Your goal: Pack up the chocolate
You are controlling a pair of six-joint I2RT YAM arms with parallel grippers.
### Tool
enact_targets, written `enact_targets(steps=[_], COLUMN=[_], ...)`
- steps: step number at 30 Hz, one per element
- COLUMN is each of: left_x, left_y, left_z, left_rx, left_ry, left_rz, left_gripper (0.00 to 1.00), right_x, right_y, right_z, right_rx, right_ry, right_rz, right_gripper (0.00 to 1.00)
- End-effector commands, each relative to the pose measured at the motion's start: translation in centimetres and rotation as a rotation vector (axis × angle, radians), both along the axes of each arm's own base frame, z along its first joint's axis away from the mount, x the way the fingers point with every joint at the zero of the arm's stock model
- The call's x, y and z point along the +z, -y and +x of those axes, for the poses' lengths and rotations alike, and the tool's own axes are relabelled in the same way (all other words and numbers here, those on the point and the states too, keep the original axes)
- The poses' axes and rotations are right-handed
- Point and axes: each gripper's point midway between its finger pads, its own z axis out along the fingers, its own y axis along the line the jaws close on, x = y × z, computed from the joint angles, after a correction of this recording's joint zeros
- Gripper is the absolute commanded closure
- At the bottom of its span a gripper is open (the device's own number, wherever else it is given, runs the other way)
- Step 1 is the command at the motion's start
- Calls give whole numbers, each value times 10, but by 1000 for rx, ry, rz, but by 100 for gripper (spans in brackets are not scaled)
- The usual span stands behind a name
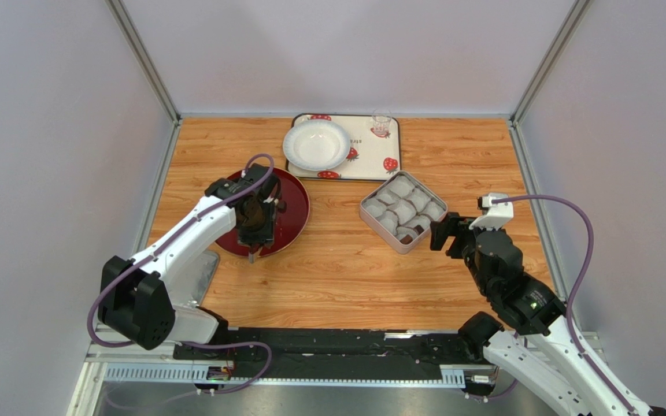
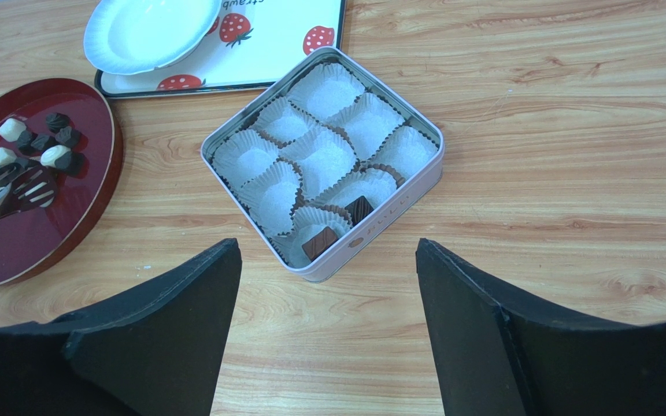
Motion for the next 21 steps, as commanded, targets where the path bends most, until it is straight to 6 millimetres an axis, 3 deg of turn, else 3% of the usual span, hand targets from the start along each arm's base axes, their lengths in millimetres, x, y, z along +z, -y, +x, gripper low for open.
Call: enact_targets(steps=[1,8,13,18,21], left_x=[-3,-1,0,3,13], left_y=[6,8,9,15,15], left_z=[-3,-18,-16,-16,-13], left_rx=[-12,-12,-19,-32,-34], left_ry=[-23,-54,-47,-52,-21], left_rz=[-37,-73,-82,-105,-115], left_gripper=[53,53,53,64,65], right_x=[9,10,9,11,12], right_y=[-2,0,-3,0,1], right_z=[2,3,3,2,1], right_rx=[8,1,8,1,0], right_ry=[28,32,29,35,41], right_rz=[4,3,5,5,9], right_gripper=[22,23,23,23,23])
